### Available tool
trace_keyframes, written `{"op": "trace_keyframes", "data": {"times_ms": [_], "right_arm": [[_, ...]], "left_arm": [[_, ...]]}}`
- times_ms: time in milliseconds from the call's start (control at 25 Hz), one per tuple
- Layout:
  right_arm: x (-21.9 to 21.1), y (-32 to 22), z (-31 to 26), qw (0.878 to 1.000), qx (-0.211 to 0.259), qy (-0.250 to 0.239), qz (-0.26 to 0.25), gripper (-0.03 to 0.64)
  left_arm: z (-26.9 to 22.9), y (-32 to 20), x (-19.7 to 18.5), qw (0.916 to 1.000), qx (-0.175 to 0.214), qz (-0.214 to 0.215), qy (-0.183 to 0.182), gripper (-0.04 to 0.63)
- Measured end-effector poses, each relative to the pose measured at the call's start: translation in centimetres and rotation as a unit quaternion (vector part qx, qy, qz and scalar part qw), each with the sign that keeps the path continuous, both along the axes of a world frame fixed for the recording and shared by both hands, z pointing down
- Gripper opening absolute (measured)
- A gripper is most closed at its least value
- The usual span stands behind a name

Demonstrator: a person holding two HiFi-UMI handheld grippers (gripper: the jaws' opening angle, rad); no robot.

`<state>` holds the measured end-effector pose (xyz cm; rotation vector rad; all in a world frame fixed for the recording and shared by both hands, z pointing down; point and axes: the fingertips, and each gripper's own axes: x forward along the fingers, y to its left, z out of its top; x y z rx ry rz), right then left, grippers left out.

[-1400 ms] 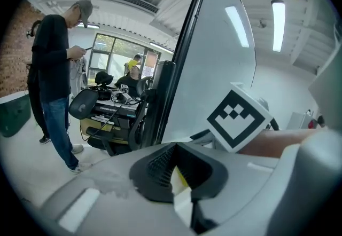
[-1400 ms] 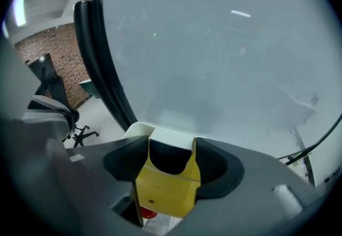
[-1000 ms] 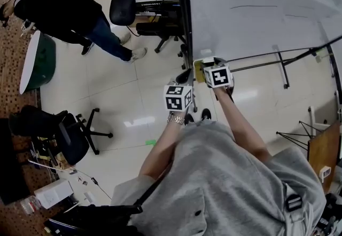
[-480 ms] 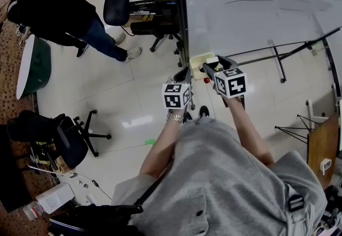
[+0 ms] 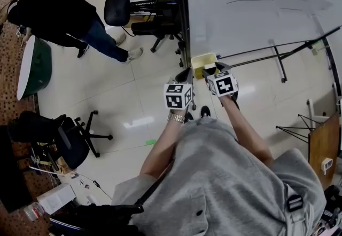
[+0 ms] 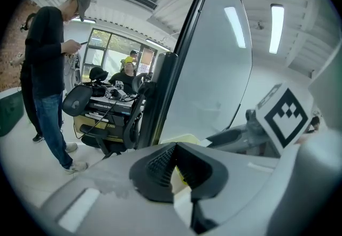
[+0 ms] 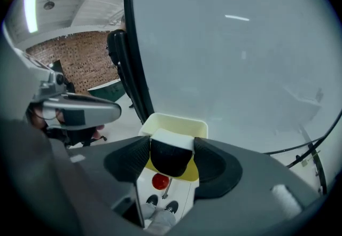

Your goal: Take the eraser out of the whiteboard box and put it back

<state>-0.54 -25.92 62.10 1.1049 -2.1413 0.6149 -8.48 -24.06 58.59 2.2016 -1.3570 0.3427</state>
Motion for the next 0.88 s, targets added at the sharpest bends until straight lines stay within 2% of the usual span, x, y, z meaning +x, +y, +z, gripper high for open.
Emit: {"op": "trace_keyframes", "data": {"times_ms": [200, 360, 640, 720, 880], "right_arm": [[-0.2, 0.4, 2.1, 1.000, -0.013, -0.006, 0.012, 0.266], [0.3, 0.0, 1.8, 1.000, 0.004, 0.005, 0.025, 0.268], [1.9, 2.0, -2.7, 0.997, 0.055, -0.011, 0.060, 0.268], [2.0, 3.0, -3.6, 0.996, 0.069, -0.016, 0.055, 0.268], [1.7, 6.4, -2.9, 0.997, 0.059, -0.040, 0.026, 0.262]], "left_arm": [[0.0, 0.4, -0.2, 1.0000, -0.001, 0.004, 0.000, 0.005], [0.1, 1.0, -0.3, 1.0000, -0.002, 0.004, 0.004, 0.005], [0.8, 4.2, 0.8, 1.0000, 0.001, 0.002, 0.008, 0.005], [1.3, 5.5, 1.6, 1.0000, -0.001, 0.005, 0.004, 0.005], [1.6, 8.6, 2.9, 0.9999, -0.008, -0.005, -0.009, 0.005]]}}
